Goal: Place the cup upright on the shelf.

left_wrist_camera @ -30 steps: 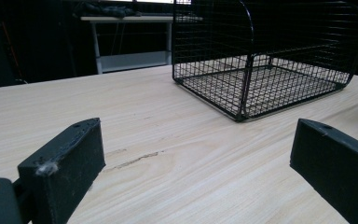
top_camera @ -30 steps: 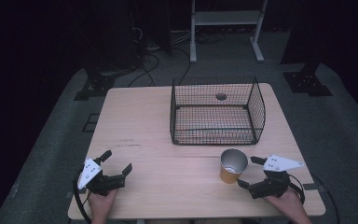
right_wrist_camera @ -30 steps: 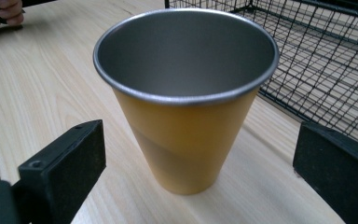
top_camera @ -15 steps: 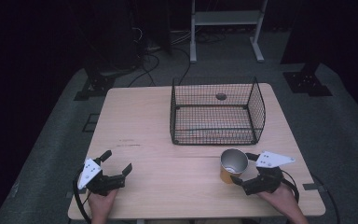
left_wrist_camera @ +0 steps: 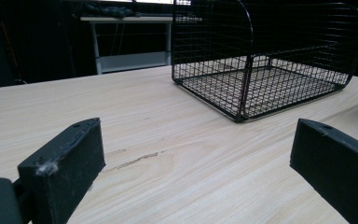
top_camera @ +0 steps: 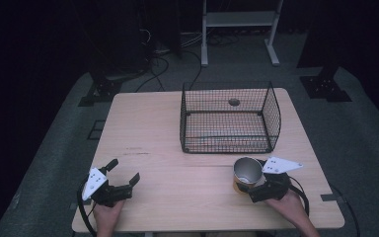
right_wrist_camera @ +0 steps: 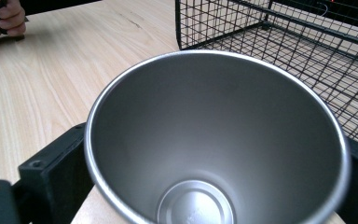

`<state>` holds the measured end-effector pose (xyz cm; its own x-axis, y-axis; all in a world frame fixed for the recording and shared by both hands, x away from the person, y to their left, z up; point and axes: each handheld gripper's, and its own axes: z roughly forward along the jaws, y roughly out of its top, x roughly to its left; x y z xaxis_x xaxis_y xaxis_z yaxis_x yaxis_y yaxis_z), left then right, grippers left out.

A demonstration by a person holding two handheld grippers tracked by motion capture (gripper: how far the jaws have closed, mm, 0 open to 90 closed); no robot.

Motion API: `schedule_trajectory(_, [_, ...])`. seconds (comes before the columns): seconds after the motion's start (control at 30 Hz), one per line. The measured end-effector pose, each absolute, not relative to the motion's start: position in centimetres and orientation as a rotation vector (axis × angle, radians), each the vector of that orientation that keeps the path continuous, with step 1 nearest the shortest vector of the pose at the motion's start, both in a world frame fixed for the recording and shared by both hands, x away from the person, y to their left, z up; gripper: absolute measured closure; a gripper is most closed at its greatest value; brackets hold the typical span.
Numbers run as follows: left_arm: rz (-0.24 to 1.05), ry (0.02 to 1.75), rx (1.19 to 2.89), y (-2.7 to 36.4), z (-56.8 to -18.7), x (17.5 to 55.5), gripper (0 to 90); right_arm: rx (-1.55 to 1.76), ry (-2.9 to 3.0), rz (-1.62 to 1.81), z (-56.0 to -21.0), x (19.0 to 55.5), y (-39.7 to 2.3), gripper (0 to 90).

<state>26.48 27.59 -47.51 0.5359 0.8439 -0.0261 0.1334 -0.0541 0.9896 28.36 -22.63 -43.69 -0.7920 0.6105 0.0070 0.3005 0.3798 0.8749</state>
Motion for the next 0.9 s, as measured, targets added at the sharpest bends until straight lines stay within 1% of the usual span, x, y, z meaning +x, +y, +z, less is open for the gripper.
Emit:
schedule_trajectory(0.13, [0.716,0.871,1.536,27.7,-47.5,26.5,2.3,0.788,2.32,1.392,-43.5,28.4,-22.5,9.6])
schedule_trajectory(0.4, [0.716,0.87,1.536,27.7,-47.5,26.5,2.3,0.78,2.349,1.422,-42.3,28.8,-22.4,10.0])
schedule_trajectory(0.77, [0.715,0.87,1.533,27.7,-47.5,26.5,2.3,0.771,2.358,1.492,-39.2,30.2,-23.0,11.2])
schedule_trajectory(0.9, [0.713,0.87,1.535,27.7,-47.5,26.5,2.3,0.755,2.373,1.543,-37.5,30.8,-22.6,11.2])
